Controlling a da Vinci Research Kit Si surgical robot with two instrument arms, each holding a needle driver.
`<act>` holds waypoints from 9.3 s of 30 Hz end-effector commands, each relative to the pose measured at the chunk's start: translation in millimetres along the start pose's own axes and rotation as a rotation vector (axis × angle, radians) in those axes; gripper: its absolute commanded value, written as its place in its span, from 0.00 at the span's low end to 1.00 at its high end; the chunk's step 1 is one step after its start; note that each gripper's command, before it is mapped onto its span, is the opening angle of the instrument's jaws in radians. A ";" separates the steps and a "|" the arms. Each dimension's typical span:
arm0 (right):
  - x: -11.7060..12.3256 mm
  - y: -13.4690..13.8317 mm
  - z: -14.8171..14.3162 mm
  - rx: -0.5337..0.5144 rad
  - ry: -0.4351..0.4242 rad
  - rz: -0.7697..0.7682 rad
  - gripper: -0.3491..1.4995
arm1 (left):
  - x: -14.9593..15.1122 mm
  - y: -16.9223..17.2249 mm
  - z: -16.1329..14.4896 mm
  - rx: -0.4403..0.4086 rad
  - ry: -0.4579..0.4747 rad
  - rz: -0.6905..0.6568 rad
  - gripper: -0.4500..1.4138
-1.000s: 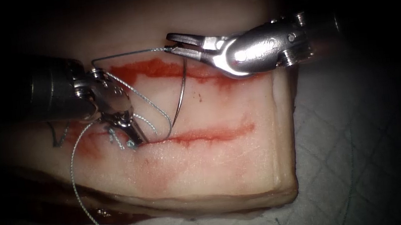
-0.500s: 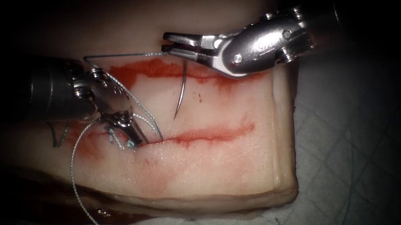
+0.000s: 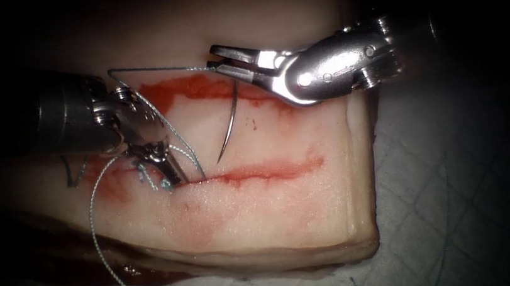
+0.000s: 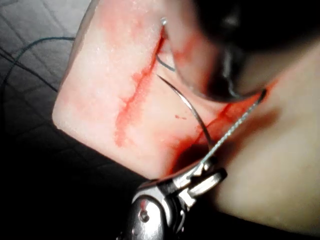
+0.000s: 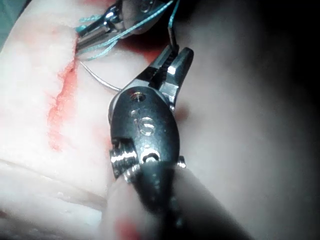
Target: Wound Closure
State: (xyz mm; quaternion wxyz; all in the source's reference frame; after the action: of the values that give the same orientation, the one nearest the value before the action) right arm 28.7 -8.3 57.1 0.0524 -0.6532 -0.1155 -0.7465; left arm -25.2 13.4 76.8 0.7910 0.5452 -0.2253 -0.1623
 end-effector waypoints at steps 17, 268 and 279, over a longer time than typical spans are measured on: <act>1.3 1.6 3.2 -0.011 -0.008 -0.054 0.00 | -0.3 0.2 0.4 0.001 0.001 0.003 0.00; -0.6 2.5 4.2 -0.074 -0.062 -0.075 0.00 | 0.1 -1.3 0.7 0.010 0.009 -0.014 0.00; -0.6 2.7 4.4 -0.071 -0.063 -0.059 0.00 | 0.0 -1.3 0.6 0.011 0.009 -0.020 0.00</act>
State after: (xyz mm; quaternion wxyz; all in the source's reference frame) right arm 32.8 -10.1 57.0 0.0040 -0.6728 -0.1084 -0.7319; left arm -25.0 12.3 75.3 0.7870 0.5530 -0.2169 -0.1665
